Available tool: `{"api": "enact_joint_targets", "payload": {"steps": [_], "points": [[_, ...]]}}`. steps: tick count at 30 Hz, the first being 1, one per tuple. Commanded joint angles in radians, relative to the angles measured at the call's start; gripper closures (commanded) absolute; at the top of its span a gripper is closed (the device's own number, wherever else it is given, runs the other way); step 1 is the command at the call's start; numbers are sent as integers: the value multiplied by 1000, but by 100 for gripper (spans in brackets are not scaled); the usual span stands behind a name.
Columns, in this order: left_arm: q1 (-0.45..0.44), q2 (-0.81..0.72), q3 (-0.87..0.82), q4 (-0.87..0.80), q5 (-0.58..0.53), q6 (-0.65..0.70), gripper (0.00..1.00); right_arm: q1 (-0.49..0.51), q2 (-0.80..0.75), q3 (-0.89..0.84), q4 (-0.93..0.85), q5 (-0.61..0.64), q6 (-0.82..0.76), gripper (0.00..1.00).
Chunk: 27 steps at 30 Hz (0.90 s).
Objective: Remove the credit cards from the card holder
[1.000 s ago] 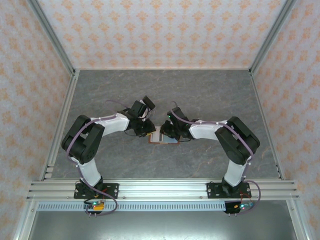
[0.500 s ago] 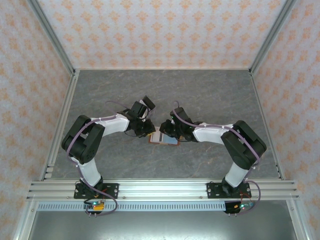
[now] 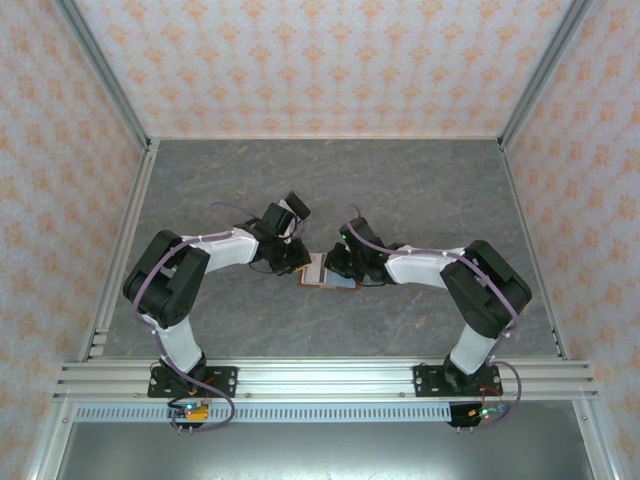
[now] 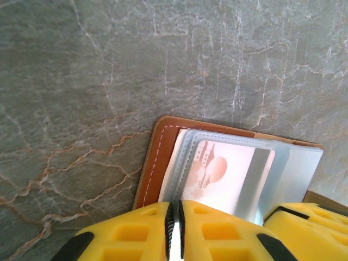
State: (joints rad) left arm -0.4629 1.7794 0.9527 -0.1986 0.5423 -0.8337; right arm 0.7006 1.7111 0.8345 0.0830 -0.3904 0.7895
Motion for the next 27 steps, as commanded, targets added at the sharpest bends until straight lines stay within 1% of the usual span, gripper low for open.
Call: {"api": "enact_joint_targets", "payload": {"steps": [1, 6, 12, 17, 23, 27], "points": [[-4, 30, -28, -42, -50, -1, 85, 5, 31, 25, -14, -4, 5, 85], [-4, 30, -28, -42, -48, -1, 85, 5, 44, 44, -32, -17, -3, 85], [-4, 31, -25, -46, -47, 2, 85, 5, 39, 33, 20, -59, -9, 85], [-4, 31, -23, -46, -45, 3, 85, 5, 21, 24, 47, -68, -18, 85], [-5, 31, -27, -47, -47, 5, 86, 5, -19, -1, 63, -36, -16, 85], [-5, 28, -28, -47, -51, 5, 86, 5, -31, -2, 38, -5, -16, 85]]}}
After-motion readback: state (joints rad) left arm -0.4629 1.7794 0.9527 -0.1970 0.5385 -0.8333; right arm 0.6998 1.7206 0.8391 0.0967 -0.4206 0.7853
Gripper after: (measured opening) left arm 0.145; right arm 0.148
